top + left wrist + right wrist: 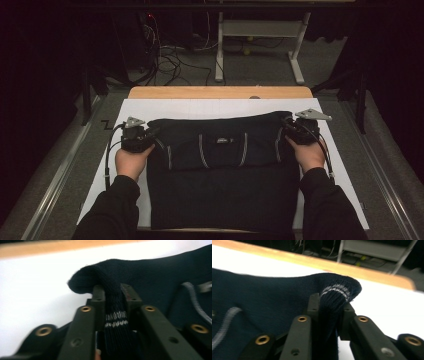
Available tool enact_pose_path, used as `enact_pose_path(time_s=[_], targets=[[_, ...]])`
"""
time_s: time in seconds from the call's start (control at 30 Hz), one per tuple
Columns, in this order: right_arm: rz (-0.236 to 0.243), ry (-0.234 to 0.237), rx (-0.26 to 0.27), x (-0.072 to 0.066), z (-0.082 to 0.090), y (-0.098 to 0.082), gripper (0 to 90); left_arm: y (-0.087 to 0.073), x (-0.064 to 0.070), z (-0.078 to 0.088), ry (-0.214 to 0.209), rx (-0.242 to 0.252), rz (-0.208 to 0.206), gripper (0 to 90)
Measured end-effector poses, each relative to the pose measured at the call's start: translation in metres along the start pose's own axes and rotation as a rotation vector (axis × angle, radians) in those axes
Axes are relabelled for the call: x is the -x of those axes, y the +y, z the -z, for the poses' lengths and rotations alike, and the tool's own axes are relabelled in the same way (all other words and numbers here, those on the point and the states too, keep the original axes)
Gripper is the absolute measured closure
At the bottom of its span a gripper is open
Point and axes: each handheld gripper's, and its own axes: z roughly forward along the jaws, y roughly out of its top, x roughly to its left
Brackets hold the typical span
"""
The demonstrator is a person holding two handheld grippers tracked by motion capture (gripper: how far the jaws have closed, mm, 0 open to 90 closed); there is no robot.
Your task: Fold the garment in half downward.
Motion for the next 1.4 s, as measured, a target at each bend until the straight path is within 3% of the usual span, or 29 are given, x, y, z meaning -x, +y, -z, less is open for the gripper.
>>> enact_pose_path(time_s=[0.03,0.07,0.2,0.27,0.43,0.53,0.67,0.7,0.77,0.87,0.93,1.0,1.07,1.17,1.23,1.4], targets=[[-0.009,0.011,-0.041,0.000,-0.005,-0.004,61.0,-0.001,-0.001,0.000,0.014,0.007,0.012,52.6],[-0.009,0.011,-0.041,0.000,-0.005,-0.004,61.0,-0.001,-0.003,0.000,0.019,0.018,0.024,52.6],[-0.058,0.014,-0.050,0.005,-0.002,-0.012,43.2,-0.009,-0.006,0.008,0.039,0.059,0.063,38.4],[-0.048,0.021,-0.030,0.004,0.006,-0.014,43.2,-0.015,-0.004,0.011,-0.012,0.058,0.062,37.8],[-0.018,0.075,-0.019,-0.009,0.027,-0.029,40.3,-0.035,0.019,0.007,-0.138,-0.009,-0.005,37.8],[-0.029,0.116,-0.047,-0.018,0.032,-0.043,39.6,-0.046,0.032,0.003,-0.186,-0.040,-0.032,37.8],[-0.022,0.134,-0.106,-0.029,0.030,-0.060,41.7,-0.053,0.037,-0.003,-0.207,-0.089,-0.054,39.8],[-0.020,0.136,-0.128,-0.031,0.028,-0.062,41.8,-0.054,0.036,-0.005,-0.217,-0.108,-0.043,41.7],[-0.021,0.127,-0.166,-0.033,0.026,-0.066,44.0,-0.055,0.033,-0.006,-0.217,-0.112,-0.033,46.9],[-0.040,0.126,-0.178,-0.032,0.025,-0.069,50.7,-0.056,0.031,-0.005,-0.216,-0.112,-0.027,56.1],[-0.048,0.126,-0.170,-0.032,0.025,-0.070,58.6,-0.058,0.029,-0.005,-0.245,-0.098,0.002,64.9],[-0.047,0.129,-0.160,-0.033,0.026,-0.071,66.0,-0.059,0.030,-0.005,-0.245,-0.096,-0.004,71.2],[-0.012,0.121,-0.153,-0.037,0.028,-0.072,73.1,-0.060,0.034,-0.005,-0.240,-0.084,-0.021,78.0],[0.030,0.107,-0.118,-0.042,0.032,-0.073,78.1,-0.062,0.037,-0.001,-0.224,-0.046,-0.034,79.4],[0.030,0.112,-0.092,-0.043,0.037,-0.072,78.6,-0.062,0.037,0.004,-0.219,-0.015,-0.025,79.4],[0.034,0.125,-0.028,-0.044,0.052,-0.071,78.7,-0.061,0.039,0.022,-0.200,0.052,-0.053,79.6]])
